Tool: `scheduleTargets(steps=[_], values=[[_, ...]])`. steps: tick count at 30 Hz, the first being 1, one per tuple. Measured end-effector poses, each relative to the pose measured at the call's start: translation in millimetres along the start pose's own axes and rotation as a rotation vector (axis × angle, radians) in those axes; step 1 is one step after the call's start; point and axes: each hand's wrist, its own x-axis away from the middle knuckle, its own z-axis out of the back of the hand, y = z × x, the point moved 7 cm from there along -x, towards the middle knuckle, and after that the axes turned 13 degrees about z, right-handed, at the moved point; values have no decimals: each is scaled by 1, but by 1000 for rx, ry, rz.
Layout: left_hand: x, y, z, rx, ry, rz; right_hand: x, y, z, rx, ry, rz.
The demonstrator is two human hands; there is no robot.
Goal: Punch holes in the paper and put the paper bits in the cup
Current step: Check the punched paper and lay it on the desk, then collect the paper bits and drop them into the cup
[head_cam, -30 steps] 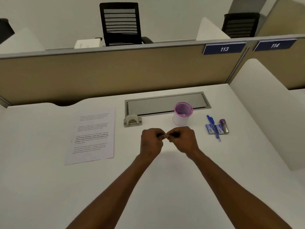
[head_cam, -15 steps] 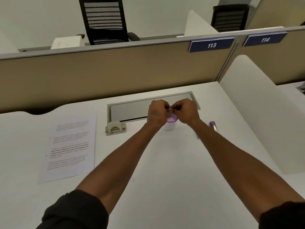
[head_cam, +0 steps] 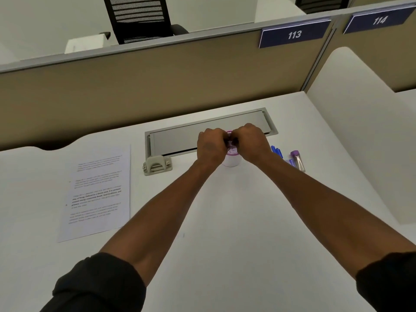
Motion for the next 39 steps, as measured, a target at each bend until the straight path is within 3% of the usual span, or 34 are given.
scheduleTargets(steps=[10,16,22,24,27,30,32,34,37,39], values=[[9,2,9,29,11,-15,-3,-2,-1,86,-49,-18],[11,-3,17,192,41,-14,-7,7,5,50,44,-115],[17,-35,30,379,134,35,-5,0,1,49,-90,-11],[23,-50,35,418,188,26,4,-3,13,-45,4,17],[44,-86,33,445,228,48,43,-4,41,-329,411,-11],[67,-127,5,304,48,39,100,-1,20,-489,570,-135],[85,-144,-23,103,-152,-47,132,1,-13,-480,522,-213],[100,-154,-45,-102,-259,-146,152,0,-52,-390,360,-257],[114,-156,-57,-239,-261,-210,161,-22,-102,-160,12,-201],[127,-154,-58,-269,-273,-232,161,-42,-118,-64,-86,-135]])
